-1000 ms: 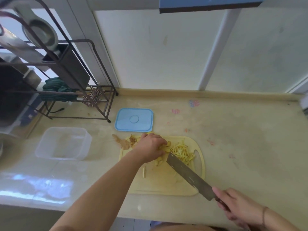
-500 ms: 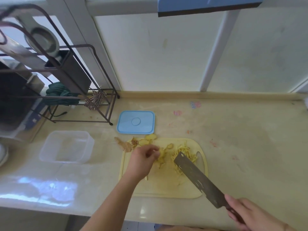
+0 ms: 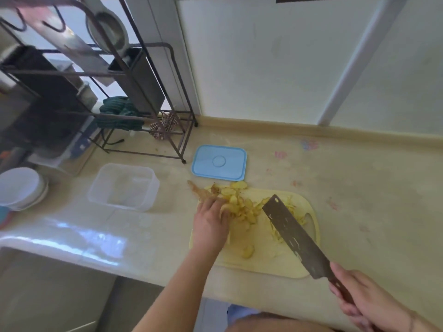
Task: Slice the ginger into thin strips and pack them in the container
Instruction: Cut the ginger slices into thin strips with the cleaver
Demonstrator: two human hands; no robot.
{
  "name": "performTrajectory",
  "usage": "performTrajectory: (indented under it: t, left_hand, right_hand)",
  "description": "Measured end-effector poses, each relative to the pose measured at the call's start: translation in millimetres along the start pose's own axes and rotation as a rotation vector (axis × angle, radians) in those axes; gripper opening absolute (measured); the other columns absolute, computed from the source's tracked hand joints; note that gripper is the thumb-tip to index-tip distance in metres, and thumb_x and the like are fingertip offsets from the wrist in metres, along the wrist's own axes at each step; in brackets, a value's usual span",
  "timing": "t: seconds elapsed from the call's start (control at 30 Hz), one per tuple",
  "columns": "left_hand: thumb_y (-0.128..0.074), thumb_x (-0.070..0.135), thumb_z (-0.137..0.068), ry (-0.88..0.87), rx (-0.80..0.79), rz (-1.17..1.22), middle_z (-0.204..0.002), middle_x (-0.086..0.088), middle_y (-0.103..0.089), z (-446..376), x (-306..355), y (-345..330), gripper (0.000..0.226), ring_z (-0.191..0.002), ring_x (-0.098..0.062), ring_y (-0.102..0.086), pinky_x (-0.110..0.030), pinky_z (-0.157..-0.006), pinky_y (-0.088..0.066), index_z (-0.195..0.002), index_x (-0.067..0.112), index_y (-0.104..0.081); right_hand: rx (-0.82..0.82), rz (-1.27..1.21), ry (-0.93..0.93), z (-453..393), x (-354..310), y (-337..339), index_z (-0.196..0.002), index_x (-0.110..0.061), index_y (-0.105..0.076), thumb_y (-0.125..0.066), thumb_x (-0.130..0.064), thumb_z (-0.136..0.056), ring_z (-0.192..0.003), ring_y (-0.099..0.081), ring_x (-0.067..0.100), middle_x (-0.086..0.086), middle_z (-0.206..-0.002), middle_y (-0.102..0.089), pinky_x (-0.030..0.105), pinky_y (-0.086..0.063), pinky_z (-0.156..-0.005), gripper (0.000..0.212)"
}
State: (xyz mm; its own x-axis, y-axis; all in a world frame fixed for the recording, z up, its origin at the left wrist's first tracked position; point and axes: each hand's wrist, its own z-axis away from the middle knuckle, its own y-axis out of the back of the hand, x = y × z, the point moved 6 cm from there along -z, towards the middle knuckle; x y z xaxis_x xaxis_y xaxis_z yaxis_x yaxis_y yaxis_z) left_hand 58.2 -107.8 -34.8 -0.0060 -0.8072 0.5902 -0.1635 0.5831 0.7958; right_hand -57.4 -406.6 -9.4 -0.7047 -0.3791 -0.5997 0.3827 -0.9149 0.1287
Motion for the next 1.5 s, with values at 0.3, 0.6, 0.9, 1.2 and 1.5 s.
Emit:
performTrajectory:
  t: [0.3,0.6,0.9,1.2,1.5]
  left_hand:
    - [-0.076,0.026,-0.082,-0.035,-0.15,-0.279,-0.116,-0.001,-0.061,-24,-4,-10,0.014,-0.108,-0.036,-0.051,-0.041,-0.084,-0.036,-0.095,0.023,-0.077]
    - [-0.065,0.024,-0.094,0.349,-0.341,0.137,-0.074,0.008,-0.058,18,-37,11,0.012,-0.073,-0.017,-0.054,-0.013,-0.054,-0.035,-0.085,0.02,-0.059]
    - [-0.071,0.017,-0.089,0.259,-0.239,0.028,-0.095,0.0,-0.064,43,-42,23,0.038,-0.085,-0.017,-0.06,-0.024,-0.077,-0.046,-0.127,0.014,-0.065]
    - [-0.072,-0.006,-0.079,0.197,-0.228,0.037,-0.11,-0.002,-0.059,58,-49,30,0.046,-0.077,-0.013,-0.057,-0.023,-0.071,-0.048,-0.12,0.012,-0.065]
    - [-0.073,0.0,-0.081,0.132,-0.263,0.127,-0.087,0.006,-0.066,29,-43,35,0.022,-0.077,-0.005,-0.059,-0.006,-0.069,-0.042,-0.098,0.014,-0.074]
  right_hand:
    - [0.018,0.011,0.023,3,-2,-1,-0.066,-0.011,-0.043,-0.051,-0.099,-0.036,-0.04,-0.025,0.012,0.01,-0.054,-0.031,0.019,-0.019,-0.04,0.093]
    - [0.038,-0.019,0.032,1,-6,-4,-0.068,-0.012,-0.043,-0.054,-0.097,-0.038,-0.039,-0.025,0.012,0.009,-0.053,-0.029,0.019,-0.025,-0.04,0.091]
    - [0.019,0.012,0.043,-2,-16,-17,-0.069,-0.012,-0.042,-0.051,-0.095,-0.045,-0.041,-0.022,0.011,0.008,-0.055,-0.028,0.018,-0.022,-0.041,0.087]
    - [0.019,0.027,0.04,-3,-18,-20,-0.07,-0.01,-0.041,-0.049,-0.085,-0.055,-0.042,-0.024,0.012,0.01,-0.055,-0.029,0.019,-0.022,-0.041,0.077]
    - [0.03,0.021,0.044,-5,-18,-25,-0.069,-0.012,-0.042,-0.05,-0.084,-0.059,-0.041,-0.025,0.013,0.01,-0.055,-0.029,0.019,-0.025,-0.04,0.074]
